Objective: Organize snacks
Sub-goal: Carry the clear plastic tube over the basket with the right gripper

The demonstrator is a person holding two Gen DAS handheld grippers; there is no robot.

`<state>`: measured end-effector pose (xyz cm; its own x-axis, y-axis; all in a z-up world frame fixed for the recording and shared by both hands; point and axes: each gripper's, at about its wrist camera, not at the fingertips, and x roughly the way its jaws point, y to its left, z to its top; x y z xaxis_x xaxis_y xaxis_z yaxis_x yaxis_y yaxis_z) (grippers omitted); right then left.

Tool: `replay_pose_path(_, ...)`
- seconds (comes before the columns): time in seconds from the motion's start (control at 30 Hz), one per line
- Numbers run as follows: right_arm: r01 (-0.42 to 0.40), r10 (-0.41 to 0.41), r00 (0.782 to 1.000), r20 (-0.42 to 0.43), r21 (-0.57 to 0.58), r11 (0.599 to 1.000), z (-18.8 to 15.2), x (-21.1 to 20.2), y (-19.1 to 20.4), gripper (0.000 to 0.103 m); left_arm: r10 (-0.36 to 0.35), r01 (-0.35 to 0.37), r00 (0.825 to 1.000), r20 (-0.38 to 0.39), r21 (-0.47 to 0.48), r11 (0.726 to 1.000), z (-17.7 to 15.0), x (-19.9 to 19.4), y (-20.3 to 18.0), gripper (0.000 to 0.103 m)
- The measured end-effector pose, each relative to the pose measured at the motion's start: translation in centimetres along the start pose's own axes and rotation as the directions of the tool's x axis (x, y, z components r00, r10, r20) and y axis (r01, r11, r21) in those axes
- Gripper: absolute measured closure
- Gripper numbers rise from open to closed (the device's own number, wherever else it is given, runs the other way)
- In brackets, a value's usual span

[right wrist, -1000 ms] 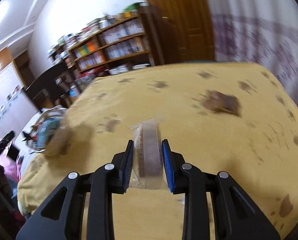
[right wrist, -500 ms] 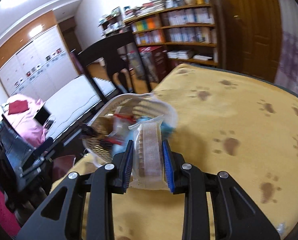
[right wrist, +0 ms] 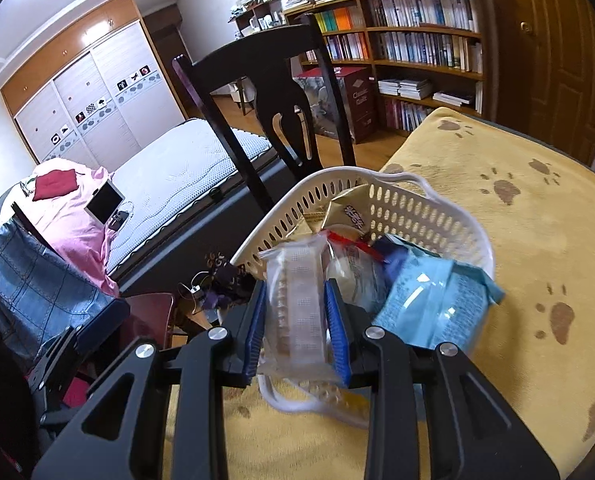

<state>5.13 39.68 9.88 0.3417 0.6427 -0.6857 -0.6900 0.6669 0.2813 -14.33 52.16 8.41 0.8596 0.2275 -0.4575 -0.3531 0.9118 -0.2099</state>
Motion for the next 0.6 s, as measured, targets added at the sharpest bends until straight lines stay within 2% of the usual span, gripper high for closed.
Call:
replay_pose_path(0.13, -0.024, 0.024, 1.0, 0.015, 0.01, 1.0, 0.3, 0.4, -0.5, 0.073, -0.002, 0.002, 1.0, -0.003, 0.003, 1.0, 0.0, 0.0, 0.0, 0.034)
replay_pose_path(0.3, -0.013, 0.012, 1.0, 0.024, 0.023, 1.0, 0.2, -0.3, -1.1, 0.072, -0.001, 0.001, 1.0, -0.004, 0.0, 1.0, 0.1, 0.1, 0.0, 0.033)
replay_pose_path(0.43, -0.047, 0.045, 0.998, 0.041, 0.043, 0.998, 0.2, -1.3, -1.2, 0.071, 0.0, 0.0, 1.0, -0.003, -0.004, 1.0, 0.0, 0.2, 0.3, 0.033)
replay_pose_path(0.6, -0.087, 0.086, 0.996, 0.023, 0.03, 0.996, -0.2, -1.6, -0.3, 0.071, 0.0, 0.0, 1.0, -0.003, -0.004, 1.0, 0.1, 0.3, 0.3, 0.033)
